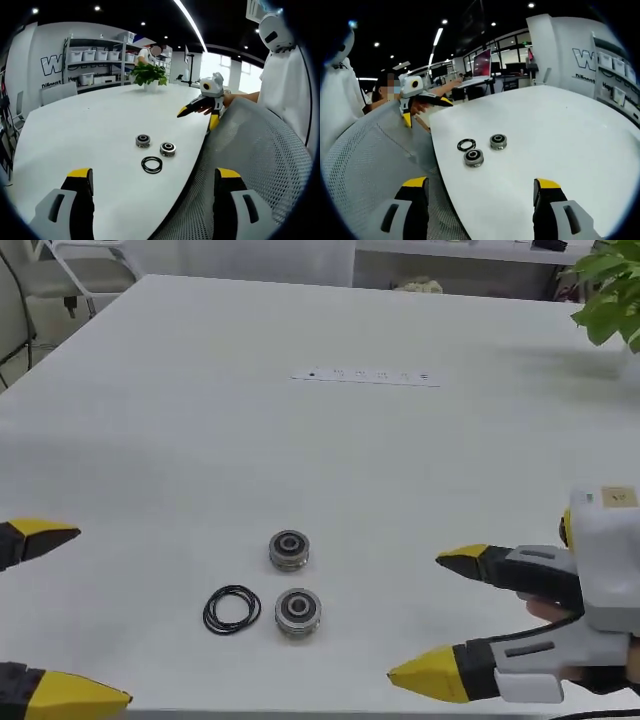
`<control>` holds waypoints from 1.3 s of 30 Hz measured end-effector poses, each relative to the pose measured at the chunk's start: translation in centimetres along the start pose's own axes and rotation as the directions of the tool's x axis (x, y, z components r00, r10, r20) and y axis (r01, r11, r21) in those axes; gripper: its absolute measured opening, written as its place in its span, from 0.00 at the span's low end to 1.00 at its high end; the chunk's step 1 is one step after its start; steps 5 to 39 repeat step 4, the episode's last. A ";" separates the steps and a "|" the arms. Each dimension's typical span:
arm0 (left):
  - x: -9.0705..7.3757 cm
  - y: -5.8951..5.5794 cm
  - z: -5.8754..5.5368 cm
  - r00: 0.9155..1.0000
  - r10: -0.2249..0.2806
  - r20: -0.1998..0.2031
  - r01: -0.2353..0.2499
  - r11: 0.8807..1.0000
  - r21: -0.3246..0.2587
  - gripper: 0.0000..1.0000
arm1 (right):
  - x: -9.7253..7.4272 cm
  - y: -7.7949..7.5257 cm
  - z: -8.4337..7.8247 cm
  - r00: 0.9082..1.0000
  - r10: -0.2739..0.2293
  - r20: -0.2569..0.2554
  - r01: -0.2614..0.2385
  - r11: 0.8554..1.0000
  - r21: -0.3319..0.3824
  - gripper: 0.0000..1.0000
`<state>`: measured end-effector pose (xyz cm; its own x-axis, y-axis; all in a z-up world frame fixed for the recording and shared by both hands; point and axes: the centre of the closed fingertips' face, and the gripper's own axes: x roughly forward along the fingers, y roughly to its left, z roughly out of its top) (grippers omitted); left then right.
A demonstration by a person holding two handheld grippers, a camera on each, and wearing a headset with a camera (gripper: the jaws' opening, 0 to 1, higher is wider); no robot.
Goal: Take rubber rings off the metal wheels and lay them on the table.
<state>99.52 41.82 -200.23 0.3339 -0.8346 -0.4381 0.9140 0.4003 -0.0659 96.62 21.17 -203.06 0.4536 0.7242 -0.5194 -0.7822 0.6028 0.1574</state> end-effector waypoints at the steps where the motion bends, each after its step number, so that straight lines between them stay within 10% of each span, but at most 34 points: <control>1: 0.0 0.0 0.0 1.000 -0.001 0.000 0.001 1.000 -0.002 0.99 | 0.0 0.1 -0.1 1.000 0.000 -0.003 0.000 1.000 0.001 0.89; 39: 0.0 -0.1 0.0 1.000 -0.006 -0.003 0.006 1.000 0.000 0.99 | 0.0 0.1 -0.4 1.000 0.000 -0.010 0.000 1.000 0.003 0.90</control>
